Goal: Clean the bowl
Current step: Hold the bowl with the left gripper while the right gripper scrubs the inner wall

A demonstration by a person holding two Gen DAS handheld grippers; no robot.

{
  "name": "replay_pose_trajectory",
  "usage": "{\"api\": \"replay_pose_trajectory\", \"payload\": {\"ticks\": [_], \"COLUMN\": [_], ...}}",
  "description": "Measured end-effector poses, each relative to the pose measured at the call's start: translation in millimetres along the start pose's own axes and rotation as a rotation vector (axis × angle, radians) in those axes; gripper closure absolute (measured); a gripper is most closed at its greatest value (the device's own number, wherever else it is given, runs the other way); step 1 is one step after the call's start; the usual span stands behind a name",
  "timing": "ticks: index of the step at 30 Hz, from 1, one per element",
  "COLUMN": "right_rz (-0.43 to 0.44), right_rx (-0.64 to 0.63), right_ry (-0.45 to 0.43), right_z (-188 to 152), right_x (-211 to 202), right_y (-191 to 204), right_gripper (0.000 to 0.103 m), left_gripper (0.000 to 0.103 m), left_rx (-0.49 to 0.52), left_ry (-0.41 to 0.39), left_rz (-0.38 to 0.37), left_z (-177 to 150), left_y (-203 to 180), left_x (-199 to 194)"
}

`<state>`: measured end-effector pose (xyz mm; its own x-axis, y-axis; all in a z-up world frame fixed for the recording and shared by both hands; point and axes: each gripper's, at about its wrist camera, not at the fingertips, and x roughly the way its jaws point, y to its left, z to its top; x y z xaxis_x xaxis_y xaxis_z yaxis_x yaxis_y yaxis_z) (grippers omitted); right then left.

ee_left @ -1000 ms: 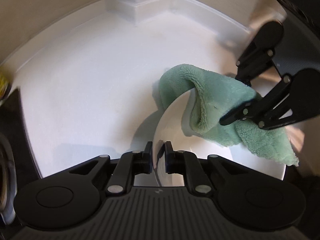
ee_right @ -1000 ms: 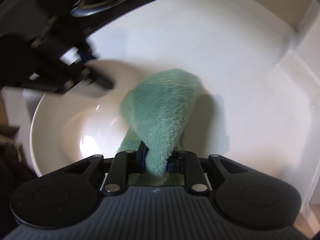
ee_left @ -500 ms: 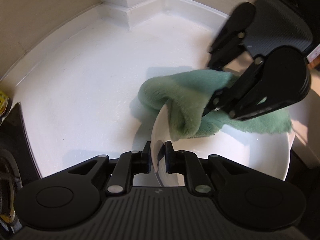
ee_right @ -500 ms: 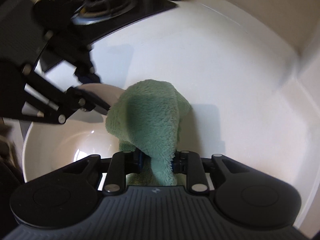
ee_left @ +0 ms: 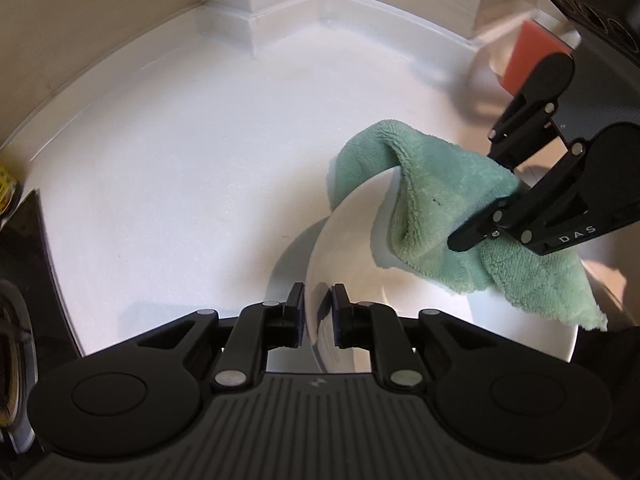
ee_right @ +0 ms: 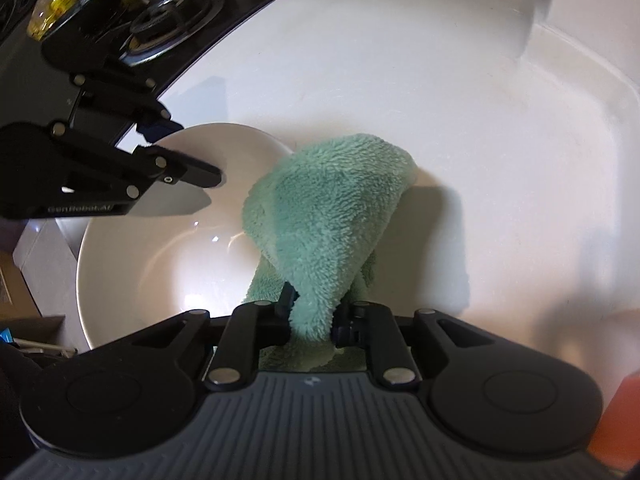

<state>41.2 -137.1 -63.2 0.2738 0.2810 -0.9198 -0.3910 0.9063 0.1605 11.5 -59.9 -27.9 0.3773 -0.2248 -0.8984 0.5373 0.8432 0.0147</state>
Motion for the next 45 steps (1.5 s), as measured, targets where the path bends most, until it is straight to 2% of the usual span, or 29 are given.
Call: {"api": "replay_pose_trajectory", "payload": {"ticks": [3,8,10,14,17,19,21,26,28,32,36,39,45], "right_rz": [0.002,0.018,0.023,0.045,0.051,0.055,0.048,0.005,0.001,0.014,-0.001,0.0,0.001], "right_rx": [-0.084,-0.236,-0.297,-0.454,-0.517,-0.489,-0.409,-0.098,0.106,0.262,0.164,0.054,-0.175], "right_ry": [0.023,0.071,0.08,0.076,0.069,0.06,0.049,0.03,-0.018,-0.076,-0.055,-0.026,0.029], "right_z": [2,17,25,40,53,62,62,42,22,-3,-1,6,30], "right_x": [2,9,12,18,23,27,29,25,20,18,20,8,14], "right_y": [4,8,9,12,14,11,9,2,-3,2,10,4,12], "right_gripper": [0.088,0.087,0.087,0.087,0.088,0.089,0.09,0.092,0.092,0.09,0.09,0.089,0.089], "left_gripper": [0.082,0.082,0.082,0.09,0.091,0.092,0.092,0.092,0.092,0.09,0.09,0.09,0.09], "left_rx": [0.109,0.29,0.311,0.338,0.342,0.308,0.254,0.149,0.107,0.076,0.103,0.143,0.189], "left_ry": [0.022,0.062,0.074,0.102,0.137,0.134,0.121,0.093,0.074,0.054,0.043,0.032,0.044], "left_rz": [-0.023,-0.053,-0.074,-0.112,-0.096,-0.084,-0.075,-0.027,-0.011,0.002,-0.022,-0.045,-0.086], "left_z": [15,36,43,55,57,55,50,34,26,15,15,15,30], "left_y": [5,8,13,24,33,38,43,52,55,57,55,52,52], "left_x": [3,7,9,11,12,11,9,1,-2,-8,-6,-11,-3]}}
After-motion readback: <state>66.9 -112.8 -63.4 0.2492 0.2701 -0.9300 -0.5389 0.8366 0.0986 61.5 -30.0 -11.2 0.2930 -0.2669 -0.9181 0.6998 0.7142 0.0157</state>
